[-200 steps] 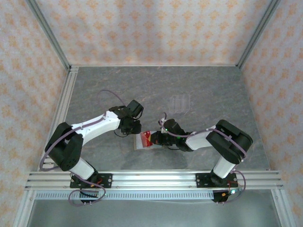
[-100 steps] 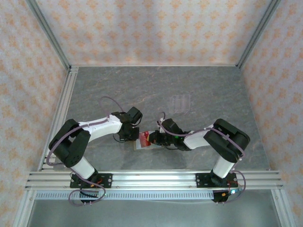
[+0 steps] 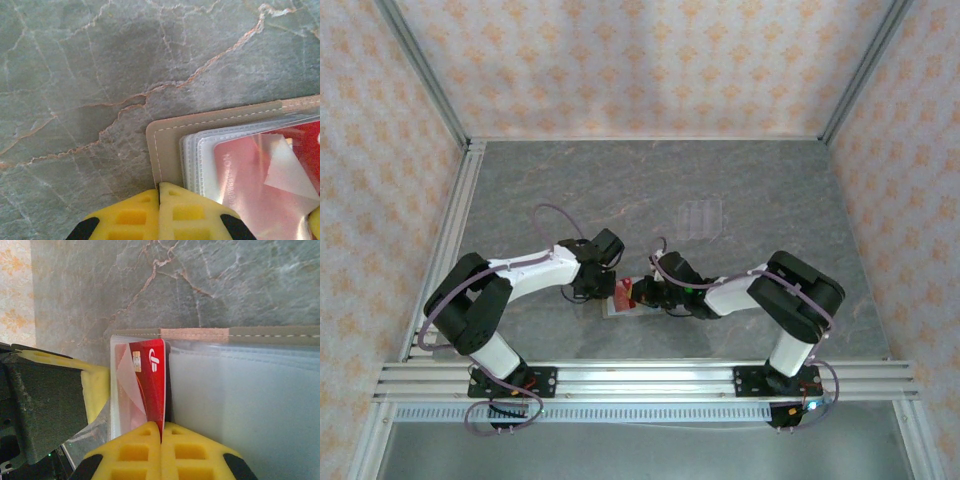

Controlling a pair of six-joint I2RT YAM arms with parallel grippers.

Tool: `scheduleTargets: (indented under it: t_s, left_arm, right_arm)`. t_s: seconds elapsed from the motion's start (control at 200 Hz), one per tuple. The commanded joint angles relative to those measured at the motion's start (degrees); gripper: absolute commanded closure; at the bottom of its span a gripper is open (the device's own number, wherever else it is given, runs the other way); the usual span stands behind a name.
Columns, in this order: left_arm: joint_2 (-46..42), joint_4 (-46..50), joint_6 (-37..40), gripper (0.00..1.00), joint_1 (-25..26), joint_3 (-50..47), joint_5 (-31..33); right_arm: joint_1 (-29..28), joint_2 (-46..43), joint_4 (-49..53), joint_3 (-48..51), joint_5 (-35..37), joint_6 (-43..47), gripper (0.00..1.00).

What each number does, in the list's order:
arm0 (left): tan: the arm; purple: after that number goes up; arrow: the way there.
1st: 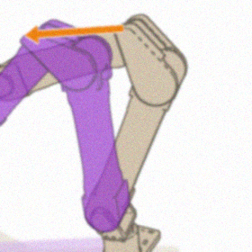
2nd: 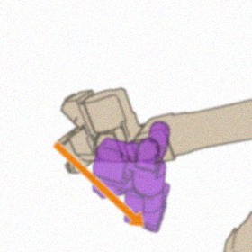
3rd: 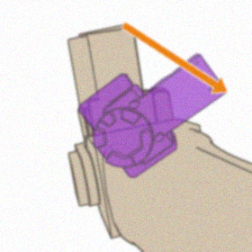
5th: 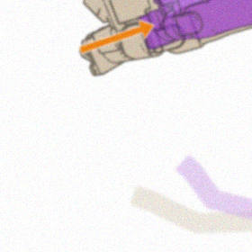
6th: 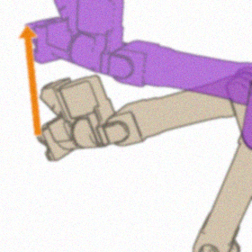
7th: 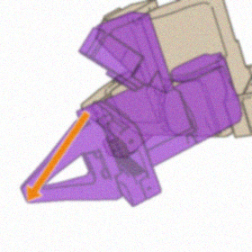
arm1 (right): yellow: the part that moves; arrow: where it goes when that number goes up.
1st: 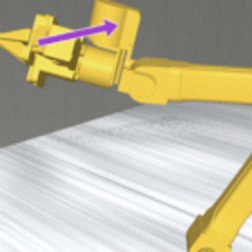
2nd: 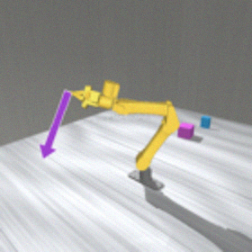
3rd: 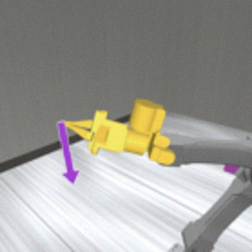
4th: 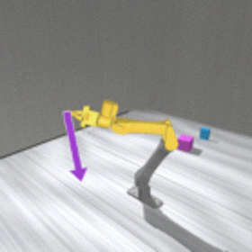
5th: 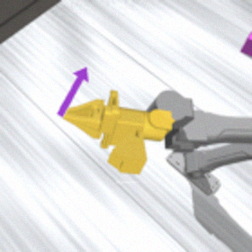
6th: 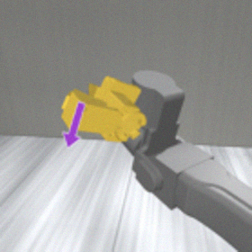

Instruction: Put the credit cards into the card holder

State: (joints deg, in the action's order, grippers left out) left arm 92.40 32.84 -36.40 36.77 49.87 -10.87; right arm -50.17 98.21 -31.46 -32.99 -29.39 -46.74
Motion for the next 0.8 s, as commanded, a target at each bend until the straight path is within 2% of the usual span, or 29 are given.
scheduleTargets:
  t_s: [0.0, 0.14, 0.565, 0.796]
  left_arm:
    - [4.19, -4.19, -1.43, 0.94, 1.57, -2.81, -1.88]
    - [3.3, -4.56, -1.92, 0.94, 1.81, -3.5, -1.7]
    - [3.44, -5.5, -2.62, 0.94, 2.42, -3.8, -1.45]
    - [3.8, -5.98, -2.69, 0.94, 2.38, -3.84, -1.34]
  right_arm:
    - [-1.73, 2.38, 2.24, 0.35, 3.13, -0.92, 1.0]
    - [-3.47, 1.53, 3.55, -0.03, 4.8, -0.99, 0.93]
    - [-7.4, -0.06, 7.0, -1.61, 7.41, -0.23, 0.91]
    - [-7.92, -4.02, 13.05, -2.82, 10.49, 2.27, 0.64]
